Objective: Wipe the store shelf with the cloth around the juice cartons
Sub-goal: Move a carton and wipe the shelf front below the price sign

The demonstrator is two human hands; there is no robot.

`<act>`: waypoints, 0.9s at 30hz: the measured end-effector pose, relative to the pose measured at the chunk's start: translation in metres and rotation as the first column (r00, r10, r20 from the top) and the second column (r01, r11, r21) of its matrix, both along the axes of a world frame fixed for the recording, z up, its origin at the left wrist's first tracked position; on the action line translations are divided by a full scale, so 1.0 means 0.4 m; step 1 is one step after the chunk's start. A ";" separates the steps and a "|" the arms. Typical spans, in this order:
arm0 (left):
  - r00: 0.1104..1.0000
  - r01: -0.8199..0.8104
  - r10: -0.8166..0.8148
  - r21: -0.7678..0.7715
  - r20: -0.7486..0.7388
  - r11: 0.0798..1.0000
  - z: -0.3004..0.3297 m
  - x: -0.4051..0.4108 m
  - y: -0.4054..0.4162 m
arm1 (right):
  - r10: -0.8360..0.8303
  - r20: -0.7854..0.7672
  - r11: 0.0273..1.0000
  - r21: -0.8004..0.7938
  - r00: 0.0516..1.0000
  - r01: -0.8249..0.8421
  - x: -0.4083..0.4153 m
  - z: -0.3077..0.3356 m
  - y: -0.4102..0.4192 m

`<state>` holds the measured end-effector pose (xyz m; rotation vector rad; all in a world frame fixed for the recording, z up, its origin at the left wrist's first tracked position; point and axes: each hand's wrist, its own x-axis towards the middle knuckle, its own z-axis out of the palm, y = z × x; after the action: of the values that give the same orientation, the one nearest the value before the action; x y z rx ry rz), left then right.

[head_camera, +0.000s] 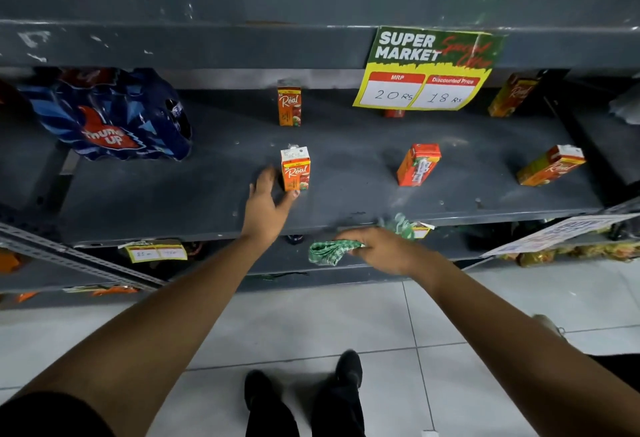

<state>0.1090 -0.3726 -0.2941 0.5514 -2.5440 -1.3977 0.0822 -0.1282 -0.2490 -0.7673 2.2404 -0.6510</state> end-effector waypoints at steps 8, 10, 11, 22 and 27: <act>0.990 0.126 -0.128 0.027 0.054 0.992 0.027 -0.059 -0.035 | -0.316 -0.306 0.932 -0.278 0.898 0.233 -0.024 0.041 -0.008; 0.988 0.144 -0.140 -0.055 0.068 0.988 0.008 -0.046 -0.026 | -0.238 -0.364 0.970 -0.129 0.901 0.204 -0.066 -0.004 -0.023; 0.990 0.123 -0.111 -0.145 0.082 0.982 -0.006 -0.039 -0.018 | -0.175 -0.375 0.983 -0.016 0.910 0.182 -0.080 -0.027 -0.029; 0.980 0.177 -0.100 -0.526 0.171 0.832 -0.071 0.146 0.142 | -0.118 -0.240 0.988 -0.122 0.964 0.091 -0.004 0.026 0.093; 0.946 0.320 -0.293 -0.545 0.139 0.775 -0.049 0.097 0.223 | -0.070 -0.474 0.996 0.020 0.878 0.090 -0.072 0.006 0.157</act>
<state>0.1476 -0.2832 -0.3137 0.0584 -2.9858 -0.6197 0.0535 -0.0655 -0.2465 -0.8910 2.7346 -0.4878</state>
